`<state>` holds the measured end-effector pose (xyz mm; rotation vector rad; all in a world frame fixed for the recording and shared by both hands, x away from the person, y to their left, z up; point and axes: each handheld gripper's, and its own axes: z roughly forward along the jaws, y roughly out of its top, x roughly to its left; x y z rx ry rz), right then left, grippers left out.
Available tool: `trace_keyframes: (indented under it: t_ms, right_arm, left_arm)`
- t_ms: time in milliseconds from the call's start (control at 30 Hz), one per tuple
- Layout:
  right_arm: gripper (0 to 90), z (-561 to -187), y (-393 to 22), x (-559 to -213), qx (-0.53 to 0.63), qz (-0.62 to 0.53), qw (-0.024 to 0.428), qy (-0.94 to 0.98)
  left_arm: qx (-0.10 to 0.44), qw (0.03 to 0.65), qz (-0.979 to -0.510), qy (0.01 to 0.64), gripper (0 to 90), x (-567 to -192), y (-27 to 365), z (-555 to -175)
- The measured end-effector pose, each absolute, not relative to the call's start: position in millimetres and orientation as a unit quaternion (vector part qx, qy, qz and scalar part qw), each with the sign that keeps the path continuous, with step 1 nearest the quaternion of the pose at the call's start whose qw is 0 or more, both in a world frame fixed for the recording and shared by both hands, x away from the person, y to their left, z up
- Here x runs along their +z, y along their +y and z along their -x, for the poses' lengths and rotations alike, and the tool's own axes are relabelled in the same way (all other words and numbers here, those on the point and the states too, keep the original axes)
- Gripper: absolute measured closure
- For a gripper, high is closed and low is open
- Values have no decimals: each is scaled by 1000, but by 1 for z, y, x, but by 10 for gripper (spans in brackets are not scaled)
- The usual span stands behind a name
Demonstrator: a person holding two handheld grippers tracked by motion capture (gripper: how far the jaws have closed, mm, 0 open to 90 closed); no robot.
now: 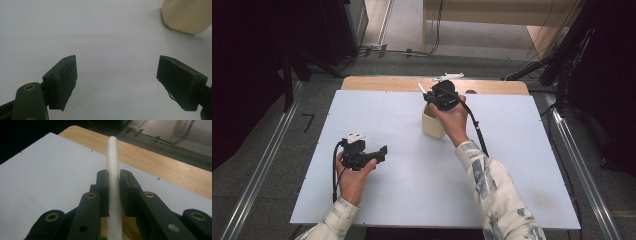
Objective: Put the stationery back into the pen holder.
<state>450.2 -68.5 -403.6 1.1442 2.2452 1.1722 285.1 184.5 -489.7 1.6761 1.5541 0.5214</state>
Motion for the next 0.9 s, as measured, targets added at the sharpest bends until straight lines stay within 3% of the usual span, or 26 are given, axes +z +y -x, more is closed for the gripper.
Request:
trace_keyframes:
  t_ms: [900]
  right_arm:
    - [759, -447, -76, -399, 426, -404, 181, 789]
  left_arm:
    - [203, 388, -660, 610, 177, -490, 184, -285]
